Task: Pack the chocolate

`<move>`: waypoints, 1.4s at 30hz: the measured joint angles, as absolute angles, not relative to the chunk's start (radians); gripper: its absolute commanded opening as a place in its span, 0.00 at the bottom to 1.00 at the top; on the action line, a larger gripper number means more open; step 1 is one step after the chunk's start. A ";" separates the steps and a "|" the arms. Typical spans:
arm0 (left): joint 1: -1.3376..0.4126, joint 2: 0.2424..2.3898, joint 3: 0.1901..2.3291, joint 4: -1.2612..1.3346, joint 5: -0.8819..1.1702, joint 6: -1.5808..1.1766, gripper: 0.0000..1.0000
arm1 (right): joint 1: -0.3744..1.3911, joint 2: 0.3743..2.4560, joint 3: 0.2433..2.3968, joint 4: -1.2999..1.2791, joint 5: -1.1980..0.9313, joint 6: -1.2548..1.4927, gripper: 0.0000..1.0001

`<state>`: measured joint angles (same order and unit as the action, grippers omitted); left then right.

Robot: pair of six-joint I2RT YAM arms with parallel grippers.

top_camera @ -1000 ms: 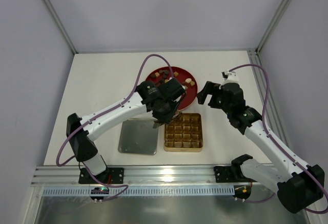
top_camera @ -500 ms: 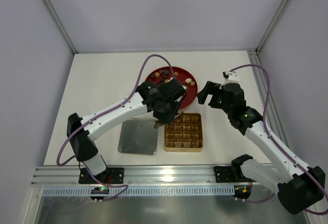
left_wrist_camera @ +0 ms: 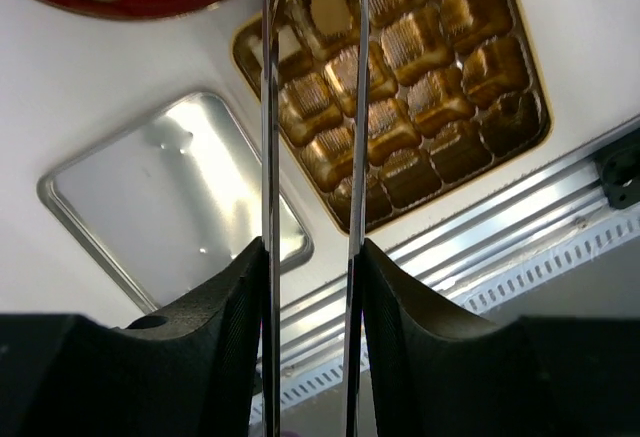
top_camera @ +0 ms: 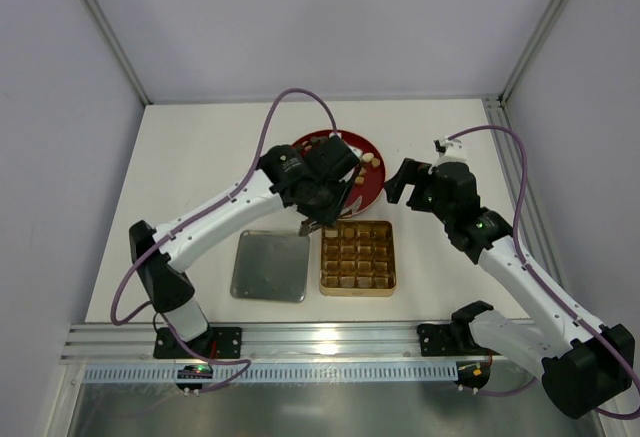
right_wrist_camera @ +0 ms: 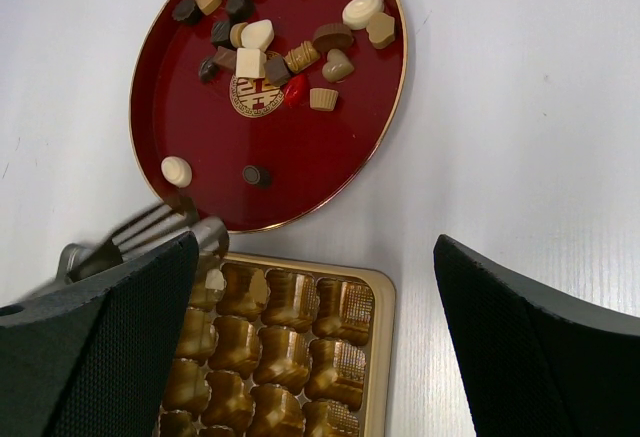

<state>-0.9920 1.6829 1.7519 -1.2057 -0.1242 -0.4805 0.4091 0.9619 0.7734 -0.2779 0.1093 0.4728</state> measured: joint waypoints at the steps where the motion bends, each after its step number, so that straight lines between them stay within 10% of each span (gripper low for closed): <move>1: -0.977 1.689 1.781 -1.210 -0.123 -0.470 0.41 | 0.409 0.962 0.773 -0.278 0.109 0.472 1.00; 15: -0.646 1.997 2.072 -1.203 -0.134 -0.379 0.41 | 0.409 0.962 0.774 -0.278 0.089 0.469 1.00; 42: -0.567 2.133 2.080 -1.194 -0.138 -0.332 0.40 | 0.409 0.985 0.774 -0.278 0.075 0.464 1.00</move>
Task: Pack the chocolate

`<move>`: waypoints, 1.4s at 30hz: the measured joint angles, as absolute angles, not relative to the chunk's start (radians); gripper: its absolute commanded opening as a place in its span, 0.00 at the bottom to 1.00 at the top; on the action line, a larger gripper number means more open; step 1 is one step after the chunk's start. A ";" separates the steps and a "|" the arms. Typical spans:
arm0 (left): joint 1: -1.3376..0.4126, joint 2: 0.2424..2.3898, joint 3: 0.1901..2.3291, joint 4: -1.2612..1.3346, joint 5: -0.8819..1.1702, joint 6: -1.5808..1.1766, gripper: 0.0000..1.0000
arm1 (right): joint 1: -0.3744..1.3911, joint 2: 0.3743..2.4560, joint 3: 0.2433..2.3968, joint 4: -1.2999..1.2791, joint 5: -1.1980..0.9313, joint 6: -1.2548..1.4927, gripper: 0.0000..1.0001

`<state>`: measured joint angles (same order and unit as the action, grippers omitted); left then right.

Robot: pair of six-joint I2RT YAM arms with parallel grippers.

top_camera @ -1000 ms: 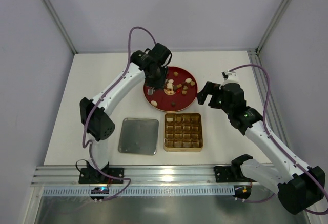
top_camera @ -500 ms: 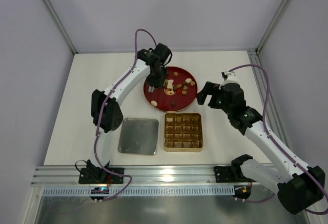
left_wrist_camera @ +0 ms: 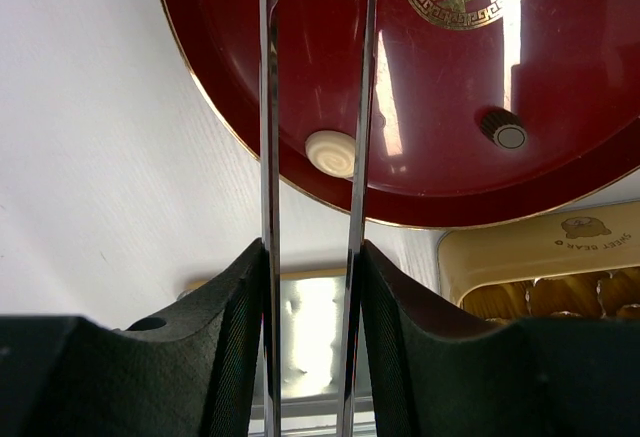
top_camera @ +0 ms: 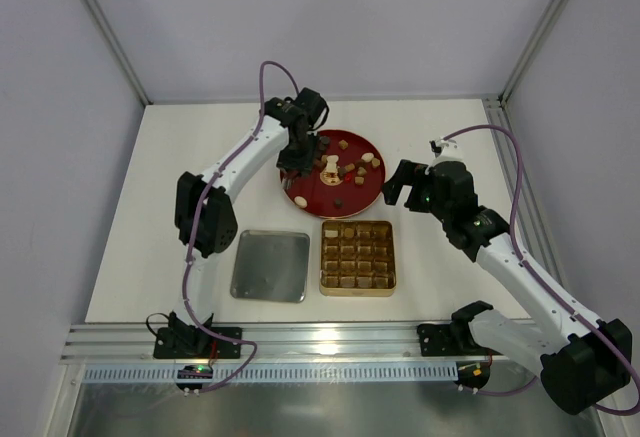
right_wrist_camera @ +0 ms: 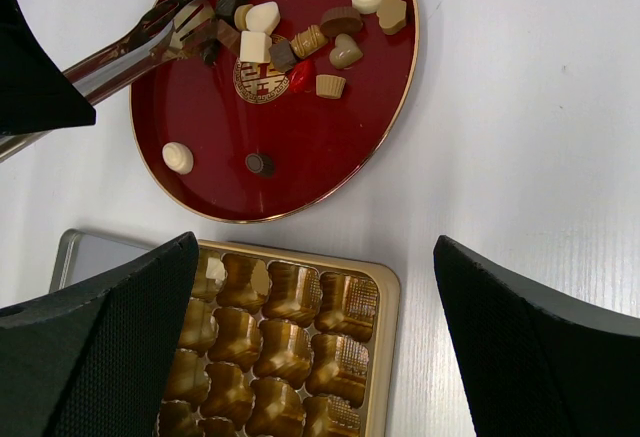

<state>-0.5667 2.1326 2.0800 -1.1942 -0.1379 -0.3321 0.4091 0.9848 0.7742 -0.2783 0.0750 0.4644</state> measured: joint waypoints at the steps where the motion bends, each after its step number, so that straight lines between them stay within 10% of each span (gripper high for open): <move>1: -0.567 2.133 2.080 -1.194 -0.138 -0.332 0.40 | 0.409 0.985 0.774 -0.278 0.075 0.464 1.00; 42: -0.565 2.099 2.032 -1.164 -0.104 -0.333 0.39 | 0.409 0.984 0.774 -0.279 0.076 0.461 1.00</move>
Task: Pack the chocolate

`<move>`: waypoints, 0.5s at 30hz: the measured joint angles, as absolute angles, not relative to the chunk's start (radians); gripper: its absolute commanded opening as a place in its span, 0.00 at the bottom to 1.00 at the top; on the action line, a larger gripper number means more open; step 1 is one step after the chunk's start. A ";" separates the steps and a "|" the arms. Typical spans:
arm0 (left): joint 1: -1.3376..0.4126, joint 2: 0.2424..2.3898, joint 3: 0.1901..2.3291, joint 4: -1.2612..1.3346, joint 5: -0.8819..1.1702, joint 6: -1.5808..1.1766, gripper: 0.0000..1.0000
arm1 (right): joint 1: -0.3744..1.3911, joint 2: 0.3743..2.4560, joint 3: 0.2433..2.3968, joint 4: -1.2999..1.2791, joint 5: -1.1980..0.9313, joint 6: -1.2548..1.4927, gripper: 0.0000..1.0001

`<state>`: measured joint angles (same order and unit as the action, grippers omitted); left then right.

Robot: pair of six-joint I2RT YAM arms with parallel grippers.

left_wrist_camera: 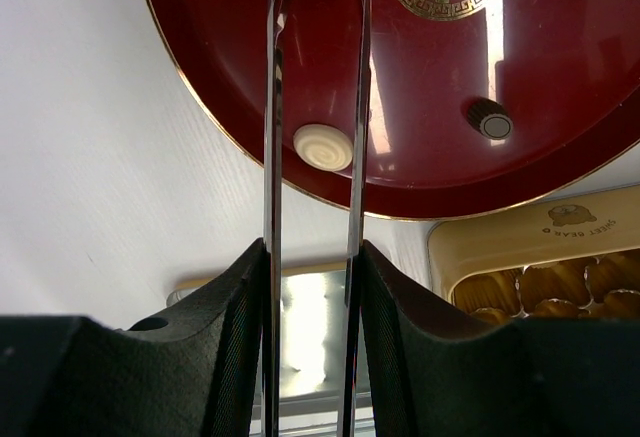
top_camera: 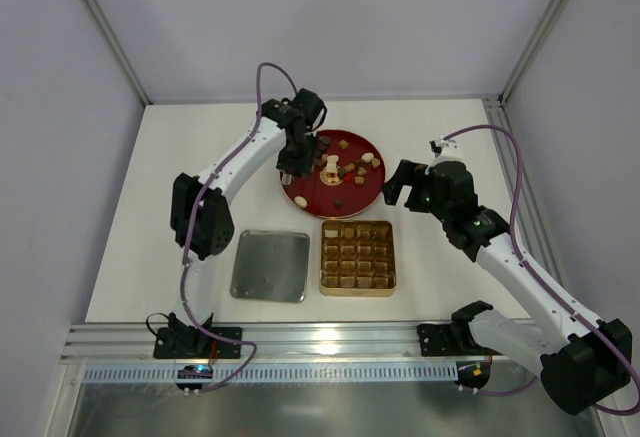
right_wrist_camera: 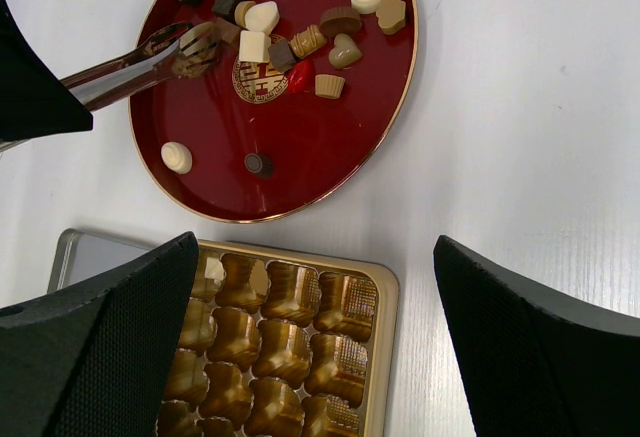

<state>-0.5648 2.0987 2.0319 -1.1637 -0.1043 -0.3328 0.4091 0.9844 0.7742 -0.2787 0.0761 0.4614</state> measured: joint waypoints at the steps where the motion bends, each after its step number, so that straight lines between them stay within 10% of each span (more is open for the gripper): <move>1: -0.564 2.099 2.032 -1.164 -0.104 -0.333 0.39 | 0.409 0.985 0.774 -0.279 0.076 0.461 1.00; 15: -0.553 2.106 2.032 -1.164 -0.104 -0.333 0.39 | 0.409 0.991 0.774 -0.278 0.076 0.461 1.00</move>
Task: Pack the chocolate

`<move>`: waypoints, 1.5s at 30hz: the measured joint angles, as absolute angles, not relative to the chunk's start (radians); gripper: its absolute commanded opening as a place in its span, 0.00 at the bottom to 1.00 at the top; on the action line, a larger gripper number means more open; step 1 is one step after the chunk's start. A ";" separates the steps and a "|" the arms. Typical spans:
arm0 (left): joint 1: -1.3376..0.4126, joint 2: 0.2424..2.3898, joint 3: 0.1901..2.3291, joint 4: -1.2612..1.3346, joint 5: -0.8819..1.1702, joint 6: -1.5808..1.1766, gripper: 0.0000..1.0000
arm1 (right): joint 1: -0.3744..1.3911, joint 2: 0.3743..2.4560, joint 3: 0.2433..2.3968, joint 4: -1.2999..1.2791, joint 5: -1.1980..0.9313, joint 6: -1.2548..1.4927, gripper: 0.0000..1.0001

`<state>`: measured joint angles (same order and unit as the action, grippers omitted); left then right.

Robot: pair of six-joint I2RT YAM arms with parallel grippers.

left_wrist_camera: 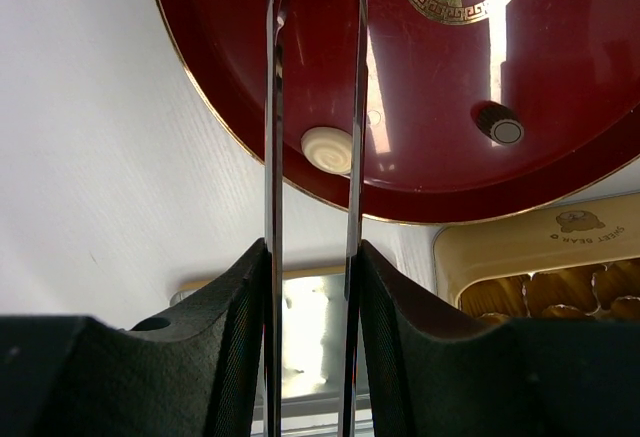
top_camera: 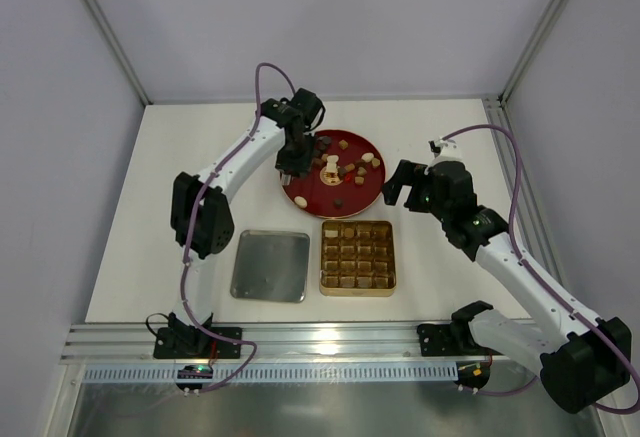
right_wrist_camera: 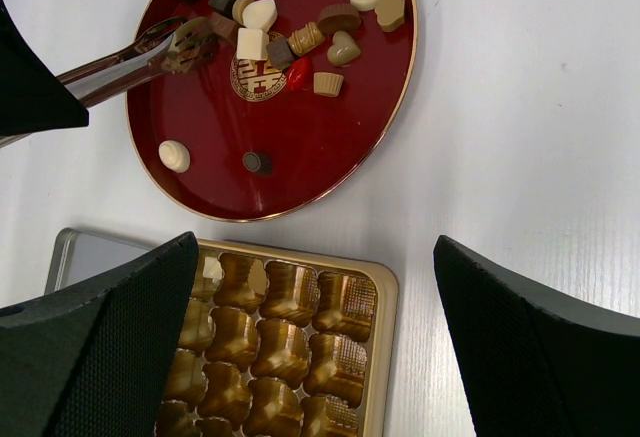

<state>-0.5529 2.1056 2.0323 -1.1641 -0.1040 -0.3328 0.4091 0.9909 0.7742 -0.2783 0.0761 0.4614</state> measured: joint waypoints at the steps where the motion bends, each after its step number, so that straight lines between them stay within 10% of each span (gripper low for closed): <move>1: -0.553 2.106 2.033 -1.164 -0.104 -0.333 0.39 | 0.409 0.992 0.774 -0.278 0.076 0.461 1.00; 45: -0.559 1.988 1.922 -1.167 -0.076 -0.337 0.29 | 0.409 0.999 0.774 -0.278 0.076 0.457 1.00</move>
